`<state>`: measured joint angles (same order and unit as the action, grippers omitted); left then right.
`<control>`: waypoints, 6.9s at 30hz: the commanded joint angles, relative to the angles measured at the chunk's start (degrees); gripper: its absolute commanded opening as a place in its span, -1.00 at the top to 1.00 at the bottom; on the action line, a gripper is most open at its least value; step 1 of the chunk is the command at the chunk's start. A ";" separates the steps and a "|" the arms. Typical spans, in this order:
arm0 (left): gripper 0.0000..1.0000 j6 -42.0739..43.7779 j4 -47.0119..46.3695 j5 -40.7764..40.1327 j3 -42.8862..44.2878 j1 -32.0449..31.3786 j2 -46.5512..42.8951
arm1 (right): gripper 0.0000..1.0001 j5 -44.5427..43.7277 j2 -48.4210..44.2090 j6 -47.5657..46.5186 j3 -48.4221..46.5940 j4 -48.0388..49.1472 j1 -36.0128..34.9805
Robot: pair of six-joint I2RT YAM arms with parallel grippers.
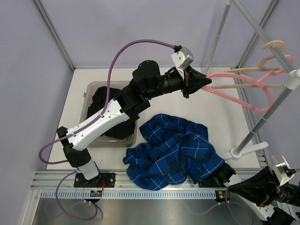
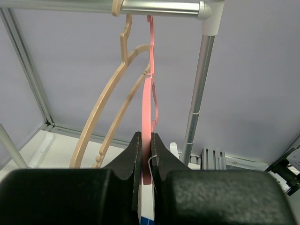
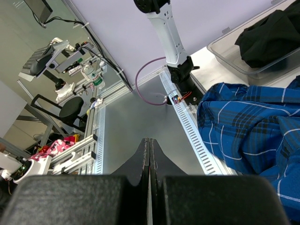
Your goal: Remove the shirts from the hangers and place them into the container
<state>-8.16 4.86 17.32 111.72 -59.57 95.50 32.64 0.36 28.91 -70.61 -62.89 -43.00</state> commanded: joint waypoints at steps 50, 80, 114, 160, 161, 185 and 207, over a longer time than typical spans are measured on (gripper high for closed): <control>1.00 -2.82 -4.33 7.20 7.39 4.90 -1.28 | 1.00 2.43 -1.06 -0.17 2.67 2.07 0.99; -0.97 -8.09 12.62 -11.69 -41.05 3.94 -34.33 | -0.91 -5.04 4.74 -1.04 8.91 6.91 1.08; -0.97 -20.15 9.30 -40.02 -56.17 -13.93 -4.98 | -0.99 -6.98 -2.47 -1.66 5.75 -0.30 1.08; 1.00 72.24 -43.62 -51.43 -9.35 -3.72 -32.06 | -0.99 -2.24 2.27 -0.78 12.86 11.20 0.99; 1.00 70.15 -41.97 -50.29 -8.89 -0.14 -31.52 | -0.99 -1.89 2.54 -0.17 14.08 11.74 1.08; 1.00 31.99 -32.91 -34.37 16.96 44.81 -6.21 | -0.99 1.99 10.19 4.85 19.37 26.07 1.08; 1.00 -1.14 -15.50 -25.25 -33.76 45.42 -31.69 | -0.99 3.30 2.19 6.07 16.82 20.35 1.08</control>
<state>-0.73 -10.37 -14.26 78.28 -14.48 65.84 34.09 3.49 33.89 -52.51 -42.68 -42.35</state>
